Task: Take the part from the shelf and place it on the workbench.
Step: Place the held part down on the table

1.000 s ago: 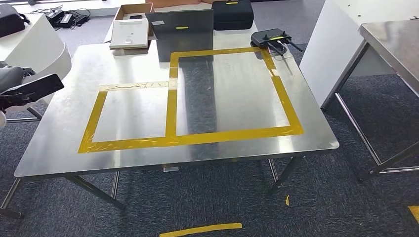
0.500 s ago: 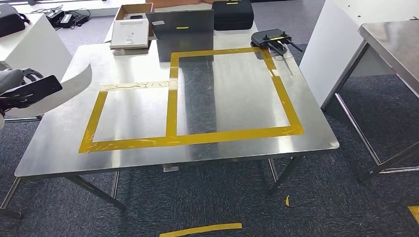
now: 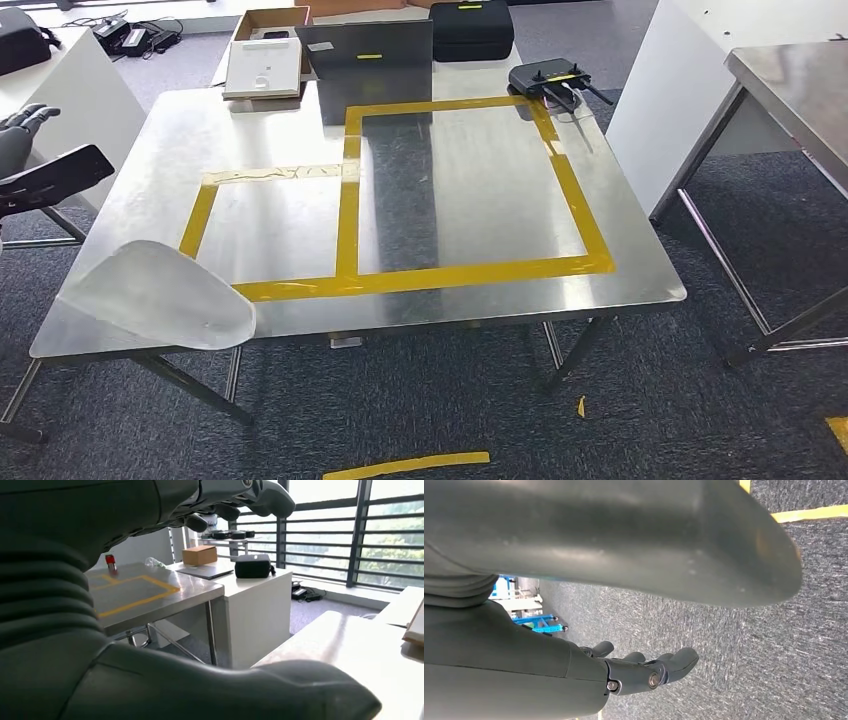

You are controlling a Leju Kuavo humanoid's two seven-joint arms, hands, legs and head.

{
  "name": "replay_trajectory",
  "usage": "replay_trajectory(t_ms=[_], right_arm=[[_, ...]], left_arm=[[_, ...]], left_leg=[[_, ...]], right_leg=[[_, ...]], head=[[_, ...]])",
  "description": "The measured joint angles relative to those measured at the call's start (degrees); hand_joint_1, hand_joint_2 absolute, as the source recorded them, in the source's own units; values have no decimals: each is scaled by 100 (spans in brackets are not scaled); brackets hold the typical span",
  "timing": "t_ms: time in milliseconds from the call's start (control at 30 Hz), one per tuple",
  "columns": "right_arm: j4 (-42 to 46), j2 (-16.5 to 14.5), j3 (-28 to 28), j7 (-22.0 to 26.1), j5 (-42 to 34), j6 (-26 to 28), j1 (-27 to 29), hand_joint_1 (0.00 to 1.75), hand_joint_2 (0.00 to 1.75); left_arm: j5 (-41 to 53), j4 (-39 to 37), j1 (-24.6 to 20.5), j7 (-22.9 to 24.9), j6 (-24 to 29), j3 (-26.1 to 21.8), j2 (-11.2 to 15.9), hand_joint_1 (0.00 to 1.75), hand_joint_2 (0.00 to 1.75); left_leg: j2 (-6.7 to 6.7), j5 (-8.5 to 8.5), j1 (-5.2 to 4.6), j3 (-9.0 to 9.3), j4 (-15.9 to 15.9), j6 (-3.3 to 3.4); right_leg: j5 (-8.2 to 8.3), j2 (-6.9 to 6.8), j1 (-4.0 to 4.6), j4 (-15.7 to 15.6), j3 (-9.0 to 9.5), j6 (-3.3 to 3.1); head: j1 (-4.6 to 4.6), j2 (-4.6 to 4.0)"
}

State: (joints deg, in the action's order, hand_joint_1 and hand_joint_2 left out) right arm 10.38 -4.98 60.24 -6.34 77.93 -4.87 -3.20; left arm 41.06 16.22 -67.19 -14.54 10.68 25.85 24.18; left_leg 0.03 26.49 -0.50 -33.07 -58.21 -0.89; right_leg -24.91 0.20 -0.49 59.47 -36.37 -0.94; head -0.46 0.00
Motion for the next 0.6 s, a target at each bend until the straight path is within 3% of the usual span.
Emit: replay_trajectory(t_ms=[67,200,300,400,433,467,500,567,600], right_arm=[[0,-7,2,0,-2,1,3,0,0],[0,-44,9,0,-21,10,6,0,0],[0,-66,16,1,-46,18,8,0,0],[0,-78,34,1,-72,34,16,0,0],[0,-79,48,1,-80,38,21,0,0],[0,-79,62,1,-87,41,26,0,0],[0,-80,78,0,-91,43,26,0,0],[1,-81,99,1,-93,44,16,0,0],[1,-86,105,1,-93,44,12,0,0]], left_arm=[[82,22,49,-63,166,-32,-9,0,0],[266,63,80,-77,355,-36,-23,0,0],[327,136,77,-86,427,-40,-67,0,0],[390,169,88,-58,459,-55,-186,0,0],[419,172,103,-41,460,-58,-225,0,0],[446,172,115,-23,460,-59,-263,0,0],[473,173,122,-2,459,-61,-297,0,0],[531,183,115,44,456,-68,-348,0,0],[563,192,105,65,449,-75,-364,0,0]], left_leg=[[1,6,-5,-3,-13,10],[3,23,-26,-14,-31,97],[25,-111,28,83,161,164],[43,-178,56,92,225,197],[43,-179,63,69,208,195],[41,-178,75,42,181,188],[39,-174,95,8,144,171],[40,-142,141,-71,26,100],[41,-119,155,-117,-40,49]], right_leg=[[4,0,-6,-5,1,9],[25,2,-29,-35,13,69],[-66,4,-13,37,7,132],[-604,4,-32,924,-360,195],[-732,3,-46,1244,-494,221],[-758,3,-63,1404,-552,249],[-680,1,-83,1350,-507,277],[-403,-26,-133,707,-154,342],[-282,-22,-137,432,3,343]], head=[[0,0],[-3,0],[2,0],[6,0],[5,0],[4,0],[5,0],[5,0],[5,0]])
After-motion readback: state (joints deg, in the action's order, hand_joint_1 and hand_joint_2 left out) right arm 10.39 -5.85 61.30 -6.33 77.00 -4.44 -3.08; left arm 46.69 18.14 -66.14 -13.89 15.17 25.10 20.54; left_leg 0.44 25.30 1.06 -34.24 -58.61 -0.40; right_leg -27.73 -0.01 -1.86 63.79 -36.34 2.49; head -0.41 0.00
